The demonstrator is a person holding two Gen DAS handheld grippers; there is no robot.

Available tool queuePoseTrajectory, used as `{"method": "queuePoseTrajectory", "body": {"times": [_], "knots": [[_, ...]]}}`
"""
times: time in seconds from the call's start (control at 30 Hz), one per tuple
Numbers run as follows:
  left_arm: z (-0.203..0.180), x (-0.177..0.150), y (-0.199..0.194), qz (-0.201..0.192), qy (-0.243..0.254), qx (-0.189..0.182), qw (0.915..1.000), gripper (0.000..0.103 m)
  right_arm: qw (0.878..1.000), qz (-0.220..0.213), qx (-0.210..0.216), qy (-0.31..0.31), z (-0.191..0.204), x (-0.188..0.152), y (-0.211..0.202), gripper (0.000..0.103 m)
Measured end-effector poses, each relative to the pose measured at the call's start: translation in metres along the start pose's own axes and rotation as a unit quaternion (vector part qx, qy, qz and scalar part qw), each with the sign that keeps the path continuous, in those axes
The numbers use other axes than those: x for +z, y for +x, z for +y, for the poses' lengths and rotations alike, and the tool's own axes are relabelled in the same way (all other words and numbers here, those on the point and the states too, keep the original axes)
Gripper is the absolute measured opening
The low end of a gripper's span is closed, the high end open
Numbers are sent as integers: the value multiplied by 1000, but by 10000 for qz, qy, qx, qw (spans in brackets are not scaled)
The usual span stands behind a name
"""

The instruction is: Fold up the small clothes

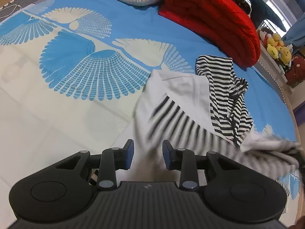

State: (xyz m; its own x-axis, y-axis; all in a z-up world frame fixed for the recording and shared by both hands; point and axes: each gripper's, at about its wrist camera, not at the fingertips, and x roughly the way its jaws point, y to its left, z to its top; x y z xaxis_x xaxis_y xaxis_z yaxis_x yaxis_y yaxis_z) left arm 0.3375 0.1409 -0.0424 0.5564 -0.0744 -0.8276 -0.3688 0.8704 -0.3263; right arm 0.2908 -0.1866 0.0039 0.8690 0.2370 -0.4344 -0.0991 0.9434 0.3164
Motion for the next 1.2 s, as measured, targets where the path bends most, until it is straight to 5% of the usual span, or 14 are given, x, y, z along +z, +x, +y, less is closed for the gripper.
{"method": "queuePoseTrajectory", "body": {"times": [0.03,0.1,0.17,0.23,0.3,0.37,0.47,0.53,0.63,0.73,0.9,1.07,1.13,1.2], "knots": [[0,0,0,2,18,0,10000,36,9987,-431,-158,215,-8,2,-16,3],[1,-1,0,14,18,22,10000,36,9940,-370,-700,751,-27,-5,-25,3],[1,-2,1,43,9,37,10000,36,9798,552,-1436,1274,-51,-24,-12,5],[-1,-3,2,82,43,16,10000,36,9476,1607,-2016,1888,-84,-51,3,8],[-5,-4,5,130,117,-21,9998,36,9267,1930,-2134,2418,-107,-63,5,8],[-9,-7,8,184,174,-46,9997,36,9288,1860,-2042,2470,-119,-58,6,15],[-14,-11,13,269,260,-82,9993,36,9395,1655,-1866,2346,-128,-43,13,43],[-19,-14,18,362,353,-126,9986,36,9367,1612,-1959,2414,-138,-38,19,44],[-27,-19,25,496,571,-220,9969,36,9139,1761,-2132,2971,-159,-41,24,44],[-34,-25,31,638,768,-319,9945,36,9046,1690,-2036,3343,-174,-44,26,38],[-43,-37,39,868,1166,-418,9885,36,9101,1469,-1789,3437,-178,-39,26,7],[-40,-52,46,1195,1807,-306,9758,36,9516,623,-1461,2630,-134,-9,-5,4],[-36,-58,49,1246,2268,68,9659,37,9449,883,-1786,2598,-137,-13,-2,5],[-34,-58,46,1247,2461,68,9612,38,9231,1544,-2416,2565,-152,-26,10,4]]}}
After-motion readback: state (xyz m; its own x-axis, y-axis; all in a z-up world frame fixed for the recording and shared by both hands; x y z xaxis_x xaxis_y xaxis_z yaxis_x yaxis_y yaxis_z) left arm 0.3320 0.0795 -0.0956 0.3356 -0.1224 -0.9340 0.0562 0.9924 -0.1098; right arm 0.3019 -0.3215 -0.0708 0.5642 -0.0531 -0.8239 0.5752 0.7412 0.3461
